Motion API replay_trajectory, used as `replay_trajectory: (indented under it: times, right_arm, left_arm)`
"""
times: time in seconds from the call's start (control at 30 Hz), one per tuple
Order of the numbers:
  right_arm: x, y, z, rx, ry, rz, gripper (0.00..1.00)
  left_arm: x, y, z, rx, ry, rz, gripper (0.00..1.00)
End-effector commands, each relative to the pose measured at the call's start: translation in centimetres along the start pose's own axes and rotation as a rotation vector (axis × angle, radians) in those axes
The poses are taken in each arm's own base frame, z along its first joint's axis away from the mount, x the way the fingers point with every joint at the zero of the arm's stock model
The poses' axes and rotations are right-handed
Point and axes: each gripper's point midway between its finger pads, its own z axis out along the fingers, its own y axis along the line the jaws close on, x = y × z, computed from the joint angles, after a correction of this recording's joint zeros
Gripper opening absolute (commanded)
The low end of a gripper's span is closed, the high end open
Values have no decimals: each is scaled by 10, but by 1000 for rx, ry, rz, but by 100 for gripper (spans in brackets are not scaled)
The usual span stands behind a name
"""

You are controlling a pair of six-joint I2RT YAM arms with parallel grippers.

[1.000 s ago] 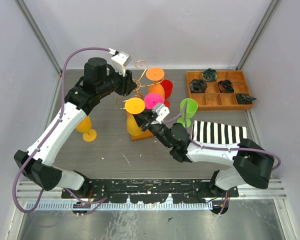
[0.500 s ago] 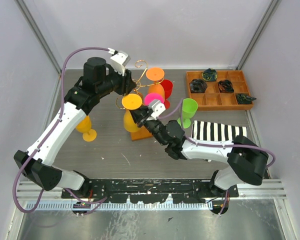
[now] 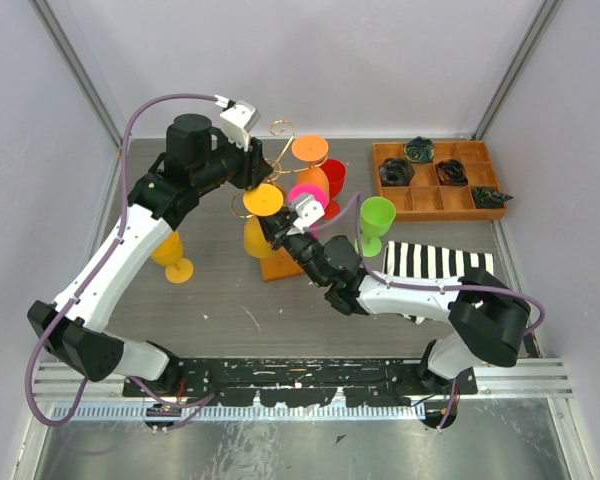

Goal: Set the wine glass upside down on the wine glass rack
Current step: Turn the wine glass upside down at the wine rack.

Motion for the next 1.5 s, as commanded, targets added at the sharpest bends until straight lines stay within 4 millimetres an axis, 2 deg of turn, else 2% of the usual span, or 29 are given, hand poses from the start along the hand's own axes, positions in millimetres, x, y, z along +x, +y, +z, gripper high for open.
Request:
replay_trajectory:
  times: [0.0,0.2,0.53,0.67,0.83,1.23,1.47]
  right_arm:
    - [-37,-2,14,28,-101,23,1]
    - [-36,4,20,6,-68,22,1]
    - [-20,14,23,-53,38,-31,1]
    - [-20,17,24,-77,66,-60,1]
    - [-22,28,23,-147,87,-83,1]
    - [-15,32,15,-186,95,-92,1]
    - [-10,49,9,-284,73,-91,1]
  left_arm:
    - [-11,-2,-8,5,-35,4,46]
    - [-11,-2,-8,5,-34,3,46]
    - [-10,-2,-8,6,-32,3,46]
    - [-11,-2,-8,5,-32,3,39]
    - [-10,-2,-7,6,-28,3,37]
    - [-8,-1,-6,5,-21,1,14]
    - [-7,0,-5,0,-15,1,0]
